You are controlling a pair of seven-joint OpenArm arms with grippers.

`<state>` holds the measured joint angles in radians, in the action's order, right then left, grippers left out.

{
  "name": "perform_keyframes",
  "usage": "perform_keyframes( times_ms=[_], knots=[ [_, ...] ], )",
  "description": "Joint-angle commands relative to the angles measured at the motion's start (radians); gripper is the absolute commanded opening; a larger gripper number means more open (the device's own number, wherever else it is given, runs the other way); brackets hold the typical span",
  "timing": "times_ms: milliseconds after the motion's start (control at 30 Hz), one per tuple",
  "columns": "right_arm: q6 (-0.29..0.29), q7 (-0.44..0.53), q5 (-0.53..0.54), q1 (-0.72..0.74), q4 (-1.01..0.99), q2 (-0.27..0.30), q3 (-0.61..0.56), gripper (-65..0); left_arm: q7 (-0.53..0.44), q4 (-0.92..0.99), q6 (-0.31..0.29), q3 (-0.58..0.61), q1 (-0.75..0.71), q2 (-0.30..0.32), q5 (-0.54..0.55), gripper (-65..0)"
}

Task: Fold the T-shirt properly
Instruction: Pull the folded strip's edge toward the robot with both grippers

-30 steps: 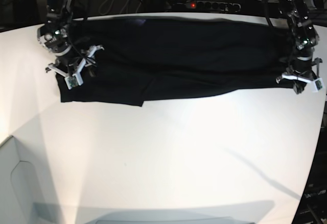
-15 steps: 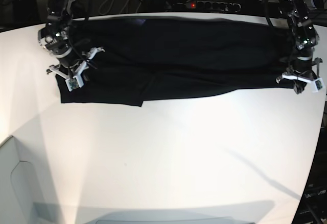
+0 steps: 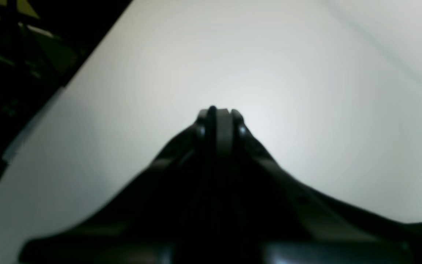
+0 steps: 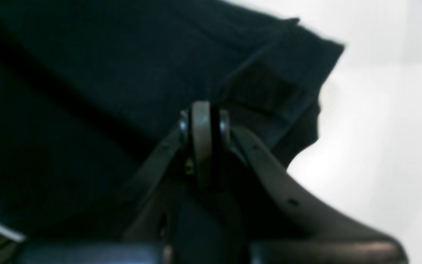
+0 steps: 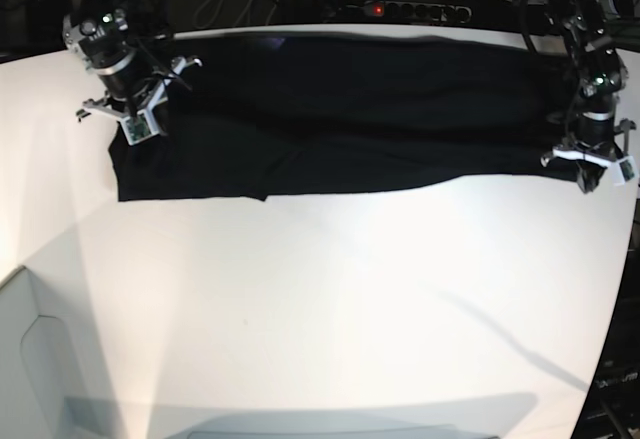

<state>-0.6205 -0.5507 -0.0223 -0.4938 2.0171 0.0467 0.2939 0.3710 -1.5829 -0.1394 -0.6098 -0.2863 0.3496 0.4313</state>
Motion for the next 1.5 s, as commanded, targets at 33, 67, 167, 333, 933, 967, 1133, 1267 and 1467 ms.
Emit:
perform_keyframes(
  times_ms=[33, 67, 167, 333, 933, 967, 1133, 1267, 1467],
  knots=[
    [0.006, 0.059, 0.008, -0.046, 0.018, 0.003, 0.006, -65.0, -0.025, -0.05, 0.001, -0.009, -0.012, 0.021, 0.004, -65.0],
    [0.006, 0.082, 0.008, -0.069, 0.018, 0.003, 0.006, -65.0, -0.025, -0.064, 0.001, -0.009, -0.02, 0.021, 0.004, -65.0],
    [0.006, 0.131, 0.008, -0.122, 0.018, 0.005, 0.008, -65.0, -0.025, -0.089, 0.001, -0.019, -0.038, 0.021, 0.004, -65.0],
    [0.006, 0.185, 0.008, -0.205, 0.018, 0.009, 0.008, -65.0, -0.025, -0.081, 0.001, -0.088, -0.049, 0.019, 0.007, -65.0],
    [-0.052, 0.202, 0.003, -0.242, 0.014, 0.034, 0.092, -65.0, -0.023, -0.06, 0.001, -0.138, -0.147, -0.03, 0.004, -65.0],
    [-0.078, 0.202, 0.002, -0.243, 0.014, 0.031, 0.092, -65.0, -0.023, -0.043, 0.001, -0.138, -0.147, -0.03, 0.004, -65.0],
    [-0.078, 0.18, 0.002, -0.245, 0.012, 0.026, 0.129, -65.0, -0.031, 0.049, 0.001, -0.138, -0.136, -0.021, 0.005, -65.0],
    [-0.078, 0.163, 0.002, -0.243, 0.011, 0.032, 0.132, -65.0, -0.031, 0.071, 0.001, -0.138, -0.136, -0.019, 0.007, -65.0],
    [-0.078, 0.163, 0.002, -0.247, -0.034, 0.052, 0.13, -65.0, -0.03, 0.088, 0.001, -0.137, -0.11, -0.021, 0.004, -65.0]
  ],
)
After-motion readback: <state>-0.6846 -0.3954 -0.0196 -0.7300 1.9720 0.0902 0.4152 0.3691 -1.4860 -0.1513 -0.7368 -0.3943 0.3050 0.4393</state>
